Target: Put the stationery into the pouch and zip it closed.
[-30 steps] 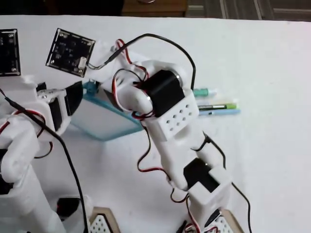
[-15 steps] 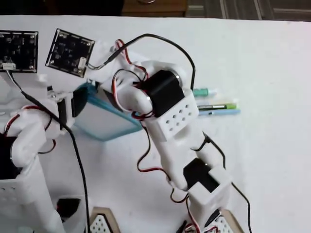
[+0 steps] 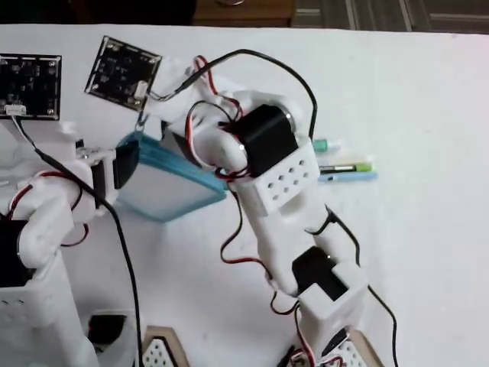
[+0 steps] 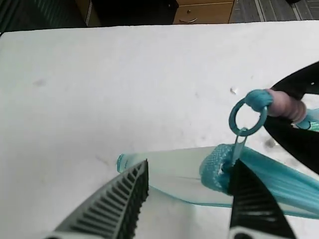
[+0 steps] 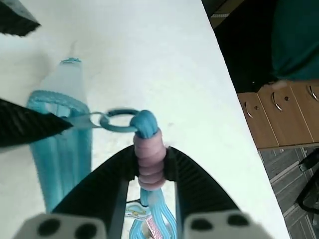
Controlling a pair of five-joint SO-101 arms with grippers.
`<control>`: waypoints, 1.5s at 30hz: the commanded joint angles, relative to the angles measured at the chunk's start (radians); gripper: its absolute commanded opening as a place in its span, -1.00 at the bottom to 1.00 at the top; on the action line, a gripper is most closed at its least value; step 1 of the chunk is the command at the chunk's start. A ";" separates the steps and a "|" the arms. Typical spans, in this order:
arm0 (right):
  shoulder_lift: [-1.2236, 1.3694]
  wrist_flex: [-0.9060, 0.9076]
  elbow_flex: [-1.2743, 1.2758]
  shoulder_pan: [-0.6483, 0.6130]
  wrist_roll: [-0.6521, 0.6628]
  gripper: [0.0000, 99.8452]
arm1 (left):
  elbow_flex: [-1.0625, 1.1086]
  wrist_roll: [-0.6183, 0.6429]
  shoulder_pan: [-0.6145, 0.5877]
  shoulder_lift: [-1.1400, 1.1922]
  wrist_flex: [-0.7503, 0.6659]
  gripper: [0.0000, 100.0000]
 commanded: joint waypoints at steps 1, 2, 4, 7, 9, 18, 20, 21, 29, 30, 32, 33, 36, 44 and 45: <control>-0.074 0.015 0.023 0.059 0.025 -0.96 | 0.061 -0.009 -0.005 0.022 -0.012 -0.47; -0.097 0.015 0.046 0.065 0.046 -0.96 | 0.075 -0.009 -0.005 0.022 -0.025 -0.47; -0.151 0.015 0.114 0.076 0.077 -0.96 | 0.117 -0.009 -0.005 0.022 -0.049 -0.47; -0.243 0.015 0.245 0.090 0.114 -0.96 | 0.183 -0.009 -0.005 0.022 -0.083 -0.56; -0.308 0.015 0.341 0.102 0.146 -0.96 | 0.216 -0.009 -0.005 0.022 -0.104 -0.71; -0.567 0.007 0.698 0.225 0.219 -0.96 | 0.301 -0.129 -0.001 0.022 -0.140 -0.95; -0.605 0.007 0.741 0.255 0.219 -0.96 | 0.307 -0.129 -0.001 0.022 -0.138 -0.95; -0.621 0.005 0.755 0.271 0.218 -0.96 | 0.305 -0.129 -0.001 0.022 -0.135 -0.95; -0.670 -0.001 0.766 0.398 0.210 -0.96 | 0.269 0.005 0.001 0.022 -0.064 -0.96; -0.670 0.001 0.766 0.400 0.210 -0.96 | 0.244 0.031 0.002 0.022 -0.035 -0.96; -0.671 0.002 0.766 0.400 0.210 -0.96 | 0.161 0.068 -0.001 0.022 0.017 -0.96; -0.671 0.001 0.766 0.398 0.210 -0.96 | 0.101 0.081 -0.004 0.024 0.051 -0.96; -0.670 0.008 0.767 0.372 0.210 -0.94 | -0.048 0.141 -0.004 0.021 0.094 -0.96; -0.688 0.015 0.812 0.346 0.219 -0.51 | 0.006 0.207 -0.056 0.139 0.091 -0.96; -0.704 0.015 0.842 0.346 0.226 -0.51 | 0.009 0.207 -0.088 0.180 0.091 -0.96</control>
